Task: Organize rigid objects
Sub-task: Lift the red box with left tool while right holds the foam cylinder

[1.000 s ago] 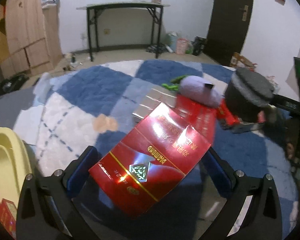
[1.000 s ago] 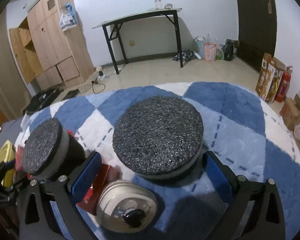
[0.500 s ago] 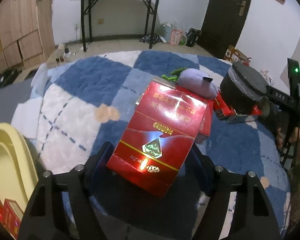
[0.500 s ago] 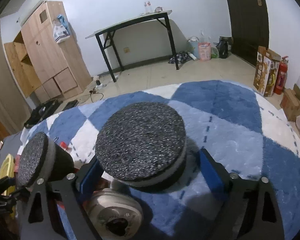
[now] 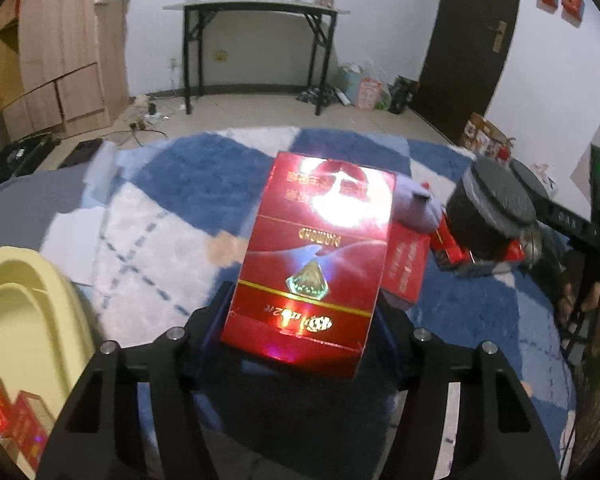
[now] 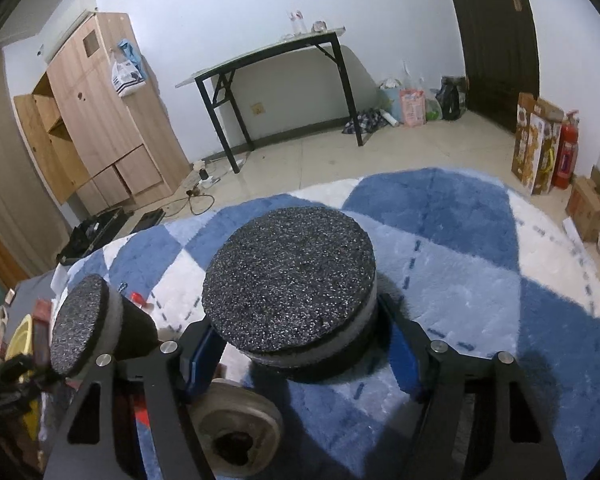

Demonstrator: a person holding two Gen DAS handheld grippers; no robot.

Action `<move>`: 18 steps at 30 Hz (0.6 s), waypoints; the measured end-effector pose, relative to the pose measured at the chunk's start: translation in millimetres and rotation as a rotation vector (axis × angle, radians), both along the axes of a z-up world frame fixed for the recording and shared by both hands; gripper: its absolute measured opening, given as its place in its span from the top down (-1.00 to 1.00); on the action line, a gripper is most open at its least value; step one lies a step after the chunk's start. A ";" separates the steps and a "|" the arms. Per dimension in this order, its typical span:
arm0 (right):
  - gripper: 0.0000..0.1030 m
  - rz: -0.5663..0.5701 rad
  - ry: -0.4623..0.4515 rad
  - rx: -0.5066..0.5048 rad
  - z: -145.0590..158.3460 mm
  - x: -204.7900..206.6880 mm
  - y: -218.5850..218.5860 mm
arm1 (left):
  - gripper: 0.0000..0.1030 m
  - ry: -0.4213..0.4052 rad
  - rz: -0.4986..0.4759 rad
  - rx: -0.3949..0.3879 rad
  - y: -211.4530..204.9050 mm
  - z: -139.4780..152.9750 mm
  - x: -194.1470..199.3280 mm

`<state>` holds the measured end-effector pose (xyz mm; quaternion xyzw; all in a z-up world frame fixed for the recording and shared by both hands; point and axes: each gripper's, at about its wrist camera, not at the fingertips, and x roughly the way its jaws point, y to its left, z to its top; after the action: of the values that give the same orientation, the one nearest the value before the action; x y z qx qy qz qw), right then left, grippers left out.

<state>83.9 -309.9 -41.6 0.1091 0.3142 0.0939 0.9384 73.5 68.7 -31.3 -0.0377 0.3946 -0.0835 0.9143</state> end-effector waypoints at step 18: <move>-0.37 -0.055 -0.042 -0.061 3.2 -42.3 11.7 | -0.13 -0.046 0.095 -0.042 42.0 31.6 -15.9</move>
<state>41.6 -298.3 -38.3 0.0869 0.2941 0.0607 0.9499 57.6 110.6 0.3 -0.0735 0.3695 -0.0489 0.9250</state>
